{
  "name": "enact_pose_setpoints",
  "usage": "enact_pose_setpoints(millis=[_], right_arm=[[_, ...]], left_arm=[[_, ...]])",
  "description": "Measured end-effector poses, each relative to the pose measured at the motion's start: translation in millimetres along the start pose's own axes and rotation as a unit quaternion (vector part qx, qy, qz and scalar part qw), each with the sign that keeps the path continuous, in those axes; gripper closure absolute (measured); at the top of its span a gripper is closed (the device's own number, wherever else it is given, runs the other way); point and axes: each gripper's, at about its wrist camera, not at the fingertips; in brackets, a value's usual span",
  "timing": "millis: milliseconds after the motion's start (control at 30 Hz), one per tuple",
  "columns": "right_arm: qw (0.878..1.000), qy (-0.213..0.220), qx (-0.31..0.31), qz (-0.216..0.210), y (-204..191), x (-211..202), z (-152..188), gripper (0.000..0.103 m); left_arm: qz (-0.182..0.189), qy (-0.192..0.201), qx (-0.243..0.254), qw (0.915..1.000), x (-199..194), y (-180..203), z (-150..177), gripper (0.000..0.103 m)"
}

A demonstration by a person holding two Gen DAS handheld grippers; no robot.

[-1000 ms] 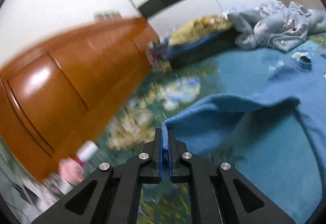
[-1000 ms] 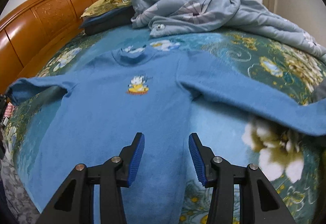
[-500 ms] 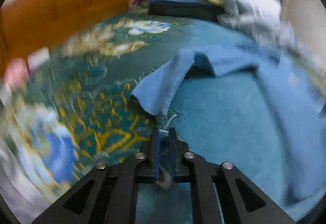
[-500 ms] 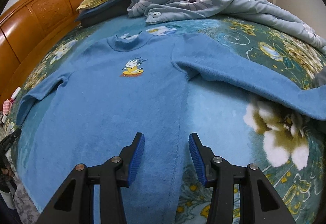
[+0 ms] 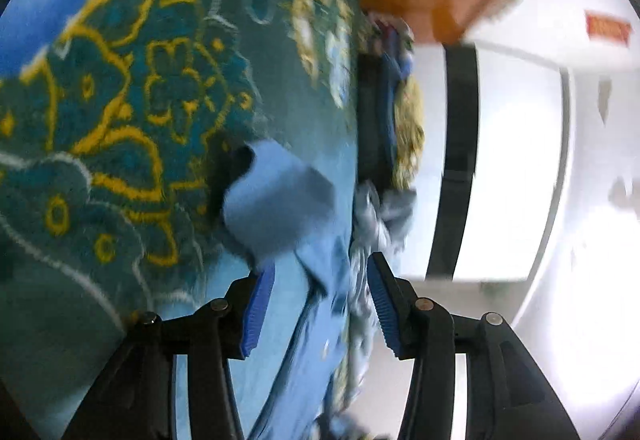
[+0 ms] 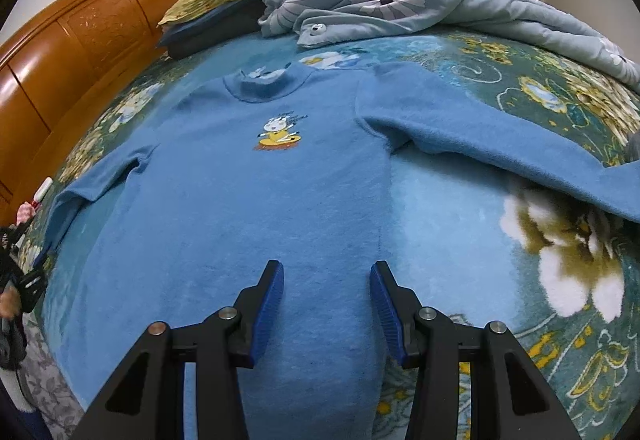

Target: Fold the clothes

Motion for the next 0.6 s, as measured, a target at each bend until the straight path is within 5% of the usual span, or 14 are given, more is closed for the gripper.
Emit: enact_pose_setpoints(millis=[133,167,267,367,567,600], right_arm=[[1.000,0.002,0.000,-0.005,-1.3,-1.4,0.1,0.054],[1.000,0.003,-0.001,-0.006,-1.4,-2.1,0.1,0.054],[1.000,0.004,-0.003,-0.007,-1.8,-3.3,1.0,0.054],[1.000,0.002,-0.005,-0.007,-1.7,-2.9,2.2,0.054],[1.000,0.004,-0.014,-0.002,-1.1,-4.1,5.1,0.054],[1.000,0.004,-0.017,0.002,-1.2,-3.6,5.7,0.054]], left_arm=[[-0.014,0.038,-0.033,0.9986,6.9,-2.6,-3.3,0.055],[-0.029,0.046,-0.029,0.9981,6.9,-0.1,-3.4,0.059],[-0.083,0.063,-0.006,0.9946,8.1,9.0,-5.0,0.096],[-0.147,0.068,0.058,0.9851,11.7,28.0,-9.3,0.099],[-0.255,0.141,0.234,0.9275,-15.7,95.6,-34.2,0.100],[-0.276,0.156,0.270,0.9092,-18.1,107.2,-36.5,0.100]])
Point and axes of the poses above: each gripper's, at about its wrist camera, not at the fingertips, and x roughly the way its jaws point, y to its right, z to its underside, and after that the axes turned 9 degrees about -y, right-handed
